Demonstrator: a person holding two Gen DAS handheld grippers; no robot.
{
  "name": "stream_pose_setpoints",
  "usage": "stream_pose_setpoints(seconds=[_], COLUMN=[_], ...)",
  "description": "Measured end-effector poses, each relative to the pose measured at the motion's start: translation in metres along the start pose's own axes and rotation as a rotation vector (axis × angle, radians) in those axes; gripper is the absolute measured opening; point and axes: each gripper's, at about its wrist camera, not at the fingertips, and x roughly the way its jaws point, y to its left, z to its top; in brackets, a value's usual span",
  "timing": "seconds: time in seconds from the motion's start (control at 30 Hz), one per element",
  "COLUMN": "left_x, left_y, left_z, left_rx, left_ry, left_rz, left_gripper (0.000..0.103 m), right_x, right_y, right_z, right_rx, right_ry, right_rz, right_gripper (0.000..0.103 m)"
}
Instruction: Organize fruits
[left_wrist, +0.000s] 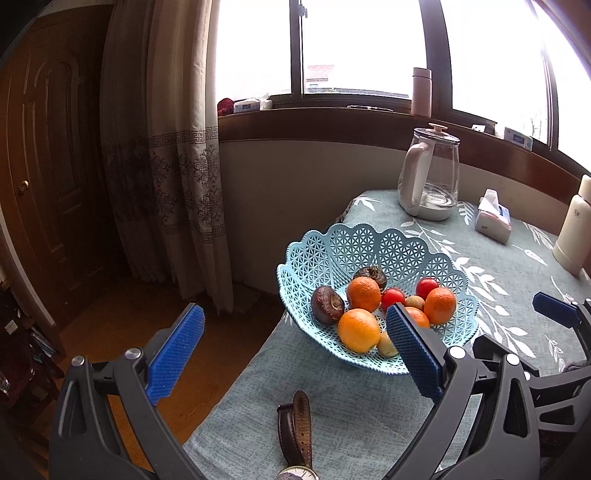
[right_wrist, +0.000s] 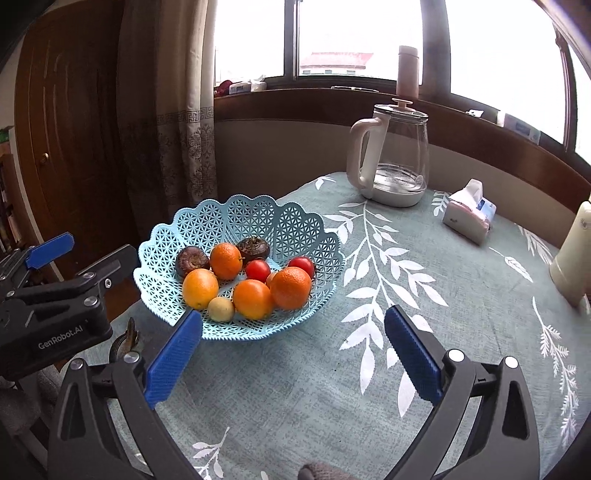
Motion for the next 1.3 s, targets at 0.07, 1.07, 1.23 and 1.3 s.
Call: stream_pose_setpoints(seconds=[0.07,1.07,1.23,1.3], left_x=[-0.001,0.004,0.006,0.006], left_y=[-0.002,-0.012,-0.012,-0.013], left_z=[-0.001,-0.005,-0.006,-0.006], left_rx=[0.022,0.091,0.095,0.095], left_ry=[-0.009,-0.007,-0.001,0.001], left_rz=[0.026,0.058,0.054,0.053], left_gripper=[0.100,0.100,0.100,0.100], right_x=[0.000,-0.001,0.001,0.002], right_y=[-0.001,0.009,0.008,0.008], right_z=[0.000,0.000,0.001,0.001], right_rx=[-0.001,-0.056,-0.048,-0.048], right_ry=[-0.001,-0.028,-0.023,-0.021], right_rz=[-0.010,-0.057,-0.056,-0.054], right_gripper=[0.098,0.098,0.098,0.098])
